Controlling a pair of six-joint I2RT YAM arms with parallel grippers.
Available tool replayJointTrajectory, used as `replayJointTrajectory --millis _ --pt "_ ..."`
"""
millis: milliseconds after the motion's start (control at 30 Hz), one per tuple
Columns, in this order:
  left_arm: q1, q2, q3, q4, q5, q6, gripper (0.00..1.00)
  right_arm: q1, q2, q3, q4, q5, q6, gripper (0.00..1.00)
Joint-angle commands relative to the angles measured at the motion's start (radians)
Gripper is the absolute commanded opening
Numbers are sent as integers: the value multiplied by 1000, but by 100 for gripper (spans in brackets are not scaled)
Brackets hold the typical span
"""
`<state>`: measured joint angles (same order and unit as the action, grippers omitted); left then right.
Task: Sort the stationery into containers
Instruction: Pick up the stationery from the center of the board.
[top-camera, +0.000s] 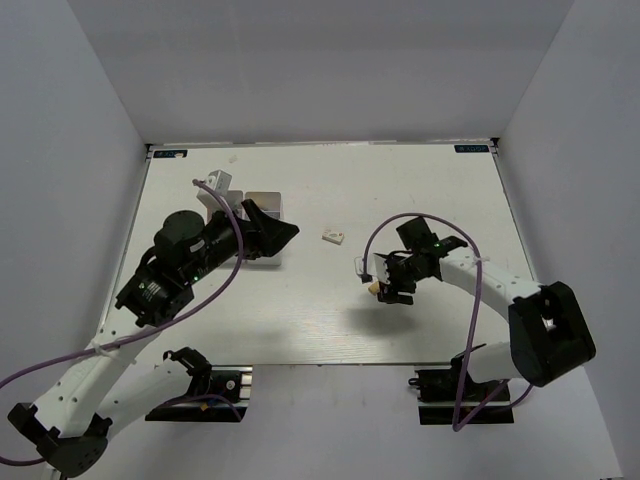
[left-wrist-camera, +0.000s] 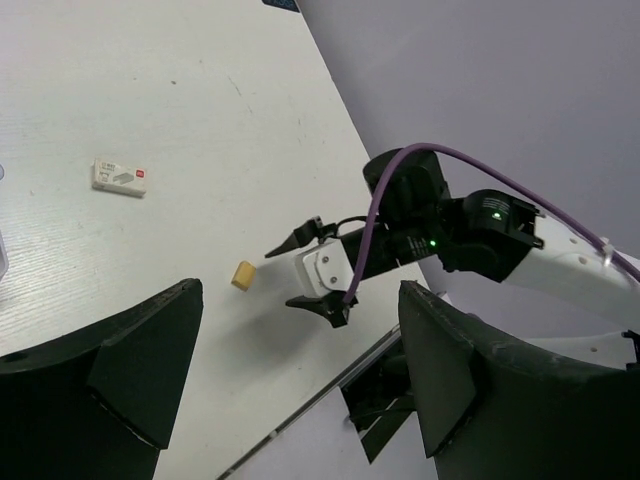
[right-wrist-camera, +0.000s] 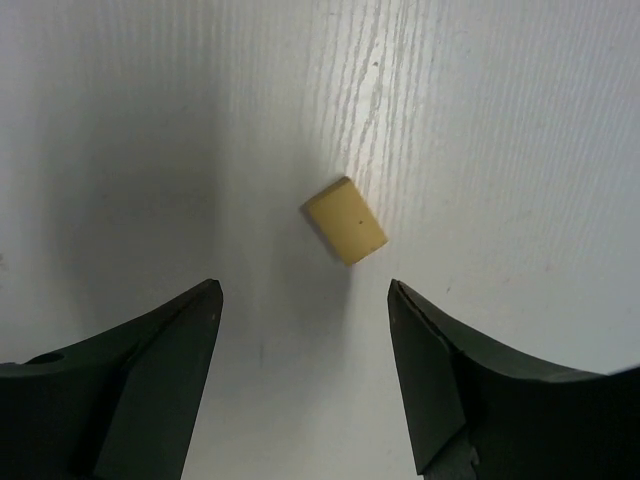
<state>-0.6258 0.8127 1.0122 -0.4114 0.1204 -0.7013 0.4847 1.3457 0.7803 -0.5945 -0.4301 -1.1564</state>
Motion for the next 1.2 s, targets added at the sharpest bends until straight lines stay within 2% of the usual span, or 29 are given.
replayJointTrajectory --millis 0,200,433,567,700,800,833,967,1067,1100,1133,1167 --pt "-2 -33 -3 -24 13 -7 89 5 59 28 120 -33 -92 73" --pt "-2 -75 -12 -53 -14 -17 89 11 182 120 13 -76 -252 68" --pt "-2 -104 -32 -53 -24 -26 89 31 234 142 9 -38 -290 66" --pt "-2 -104 -32 -63 -24 -26 89 43 260 137 -53 -19 -347 62" --pt "-2 -95 -32 -63 -24 -26 89 58 293 169 -48 4 -318 56" --pt "-2 -86 -21 -63 -24 -26 89 61 337 203 -70 -1 -293 43" --pt "-2 -86 -21 -63 -24 -26 89 64 343 220 -83 2 -290 33" --pt "-2 -86 -12 -32 -1 -17 89 77 345 308 -126 -54 -238 12" --pt "-2 -86 -12 34 39 -17 89 110 357 428 -178 -159 -117 7" --pt "-2 -86 -12 51 39 -17 89 124 375 542 -186 -180 -88 5" --pt "-2 -86 -12 66 53 -17 89 133 388 588 -195 -247 -59 5" --pt "-2 -86 -1 80 67 -17 89 162 418 634 -205 -268 48 3"
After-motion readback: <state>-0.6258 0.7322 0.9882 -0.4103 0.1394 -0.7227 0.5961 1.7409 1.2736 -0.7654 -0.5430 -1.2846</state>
